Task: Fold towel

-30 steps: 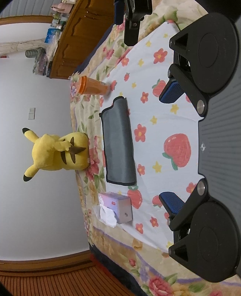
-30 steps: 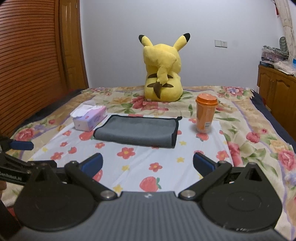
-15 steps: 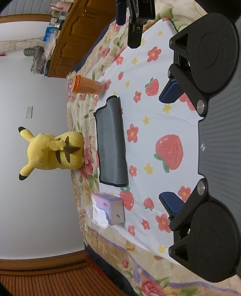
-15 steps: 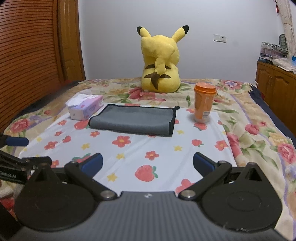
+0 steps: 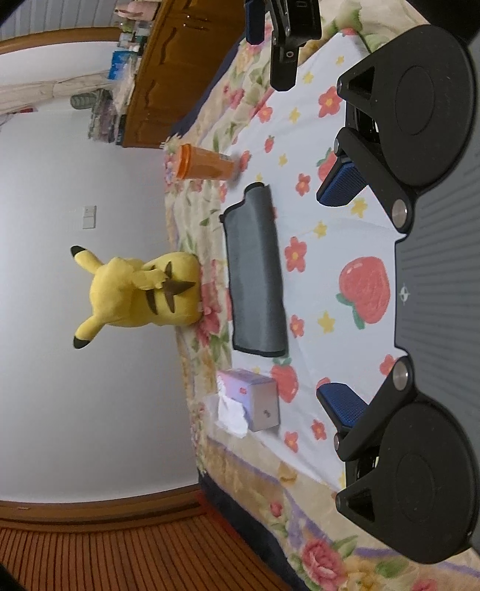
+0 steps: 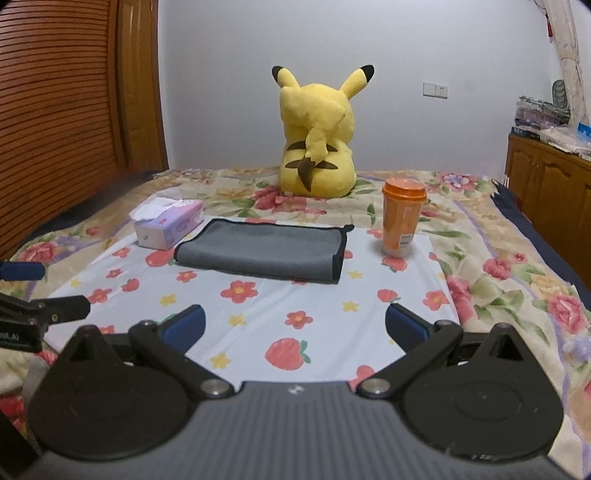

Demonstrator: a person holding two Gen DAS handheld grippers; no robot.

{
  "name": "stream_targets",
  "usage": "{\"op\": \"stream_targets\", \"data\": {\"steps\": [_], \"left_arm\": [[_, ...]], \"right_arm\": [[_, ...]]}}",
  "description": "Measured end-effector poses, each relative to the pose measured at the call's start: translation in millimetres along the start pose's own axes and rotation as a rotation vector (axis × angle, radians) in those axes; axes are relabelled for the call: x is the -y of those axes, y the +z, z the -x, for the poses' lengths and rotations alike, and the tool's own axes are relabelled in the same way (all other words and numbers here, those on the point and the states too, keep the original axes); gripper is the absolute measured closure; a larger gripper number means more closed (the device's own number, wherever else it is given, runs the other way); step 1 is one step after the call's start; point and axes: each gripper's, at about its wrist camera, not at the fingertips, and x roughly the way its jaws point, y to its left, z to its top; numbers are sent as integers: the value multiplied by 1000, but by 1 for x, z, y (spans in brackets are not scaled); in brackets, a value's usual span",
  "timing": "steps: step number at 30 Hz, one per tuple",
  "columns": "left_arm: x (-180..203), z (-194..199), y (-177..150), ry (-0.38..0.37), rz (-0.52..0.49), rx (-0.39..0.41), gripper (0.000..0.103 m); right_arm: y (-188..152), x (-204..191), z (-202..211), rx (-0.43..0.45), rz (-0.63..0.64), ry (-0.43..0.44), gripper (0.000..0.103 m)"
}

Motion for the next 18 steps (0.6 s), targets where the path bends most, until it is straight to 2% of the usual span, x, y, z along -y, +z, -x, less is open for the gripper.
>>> {"op": "stream_targets", "data": {"steps": [18], "left_arm": [[2, 13, 3, 19, -4, 81, 0]], "right_arm": [[1, 6, 12, 74, -23, -24, 0]]}}
